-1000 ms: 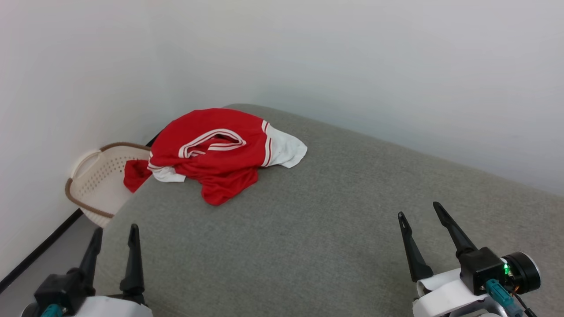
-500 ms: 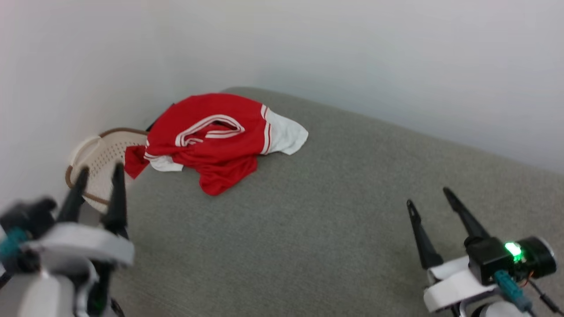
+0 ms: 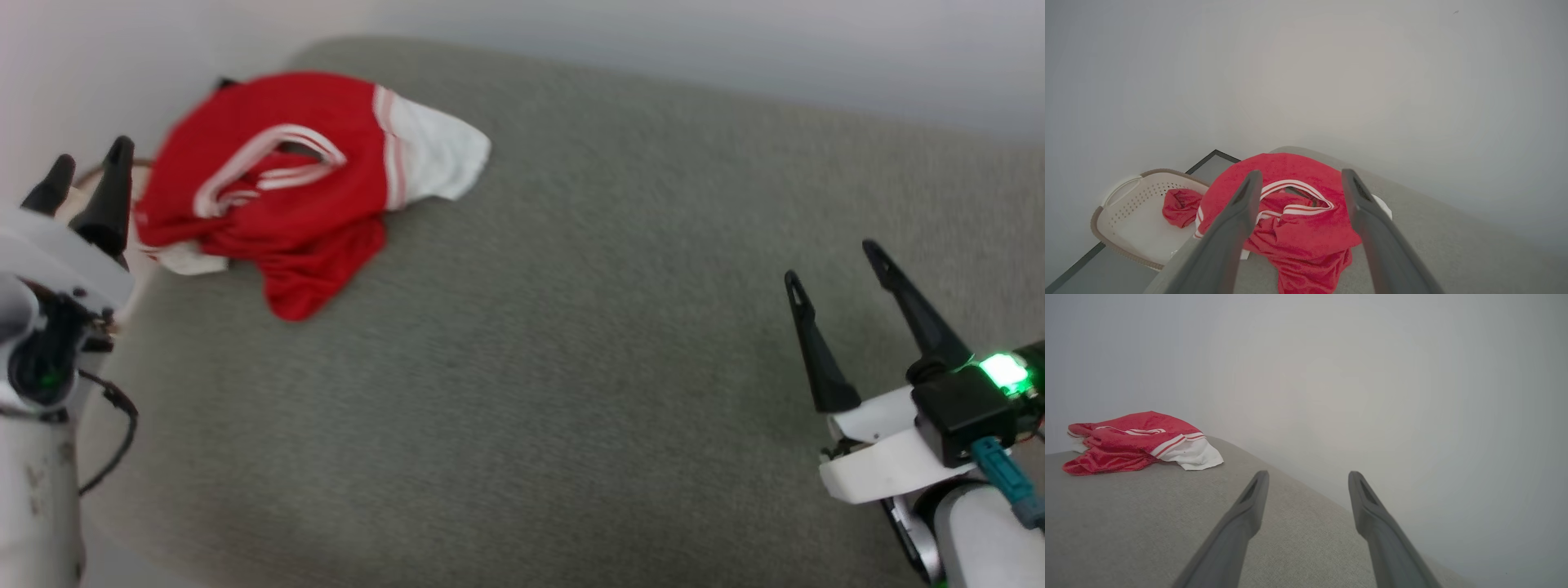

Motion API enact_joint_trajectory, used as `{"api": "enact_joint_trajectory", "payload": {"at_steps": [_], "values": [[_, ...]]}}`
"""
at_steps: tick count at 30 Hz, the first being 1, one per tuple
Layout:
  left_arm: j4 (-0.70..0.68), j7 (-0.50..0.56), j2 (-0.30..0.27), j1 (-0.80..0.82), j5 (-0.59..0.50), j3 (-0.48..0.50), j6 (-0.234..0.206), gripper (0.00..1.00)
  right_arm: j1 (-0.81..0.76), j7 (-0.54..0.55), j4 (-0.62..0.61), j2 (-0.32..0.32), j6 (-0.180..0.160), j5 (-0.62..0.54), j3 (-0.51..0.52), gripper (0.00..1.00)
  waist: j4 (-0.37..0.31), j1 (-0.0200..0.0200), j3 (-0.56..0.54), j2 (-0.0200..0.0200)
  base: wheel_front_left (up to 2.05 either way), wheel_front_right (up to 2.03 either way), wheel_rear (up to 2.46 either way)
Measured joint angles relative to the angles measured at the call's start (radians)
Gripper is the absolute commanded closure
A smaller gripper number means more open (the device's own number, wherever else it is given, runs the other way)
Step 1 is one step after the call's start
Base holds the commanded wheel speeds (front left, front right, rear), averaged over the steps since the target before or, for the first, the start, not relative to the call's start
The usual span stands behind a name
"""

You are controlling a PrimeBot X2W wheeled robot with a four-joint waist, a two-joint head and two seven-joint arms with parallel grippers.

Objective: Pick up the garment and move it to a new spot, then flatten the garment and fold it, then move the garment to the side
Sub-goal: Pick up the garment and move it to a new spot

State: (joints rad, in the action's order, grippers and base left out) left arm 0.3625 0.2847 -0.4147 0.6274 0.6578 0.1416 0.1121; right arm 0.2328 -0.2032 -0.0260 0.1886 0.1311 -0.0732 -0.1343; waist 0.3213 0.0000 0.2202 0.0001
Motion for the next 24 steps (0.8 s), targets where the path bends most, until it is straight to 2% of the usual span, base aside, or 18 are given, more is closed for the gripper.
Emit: {"api": "enact_joint_trajectory", "payload": {"at_steps": [13,24], "values": [[0.317,0.212,-0.070,0.212,0.001,-0.064,-0.024,0.00,0.049,0.043,-0.084,0.032,0.000,0.002,-0.010,0.00,-0.112,0.0000,0.202,0.0000,0.00,0.00,0.00],[0.583,0.255,-0.106,0.329,-0.062,-0.138,-0.036,0.00,0.069,0.089,-0.151,0.051,0.000,0.010,-0.029,0.00,-0.180,0.0000,0.284,-0.0001,0.00,0.00,0.00]]}}
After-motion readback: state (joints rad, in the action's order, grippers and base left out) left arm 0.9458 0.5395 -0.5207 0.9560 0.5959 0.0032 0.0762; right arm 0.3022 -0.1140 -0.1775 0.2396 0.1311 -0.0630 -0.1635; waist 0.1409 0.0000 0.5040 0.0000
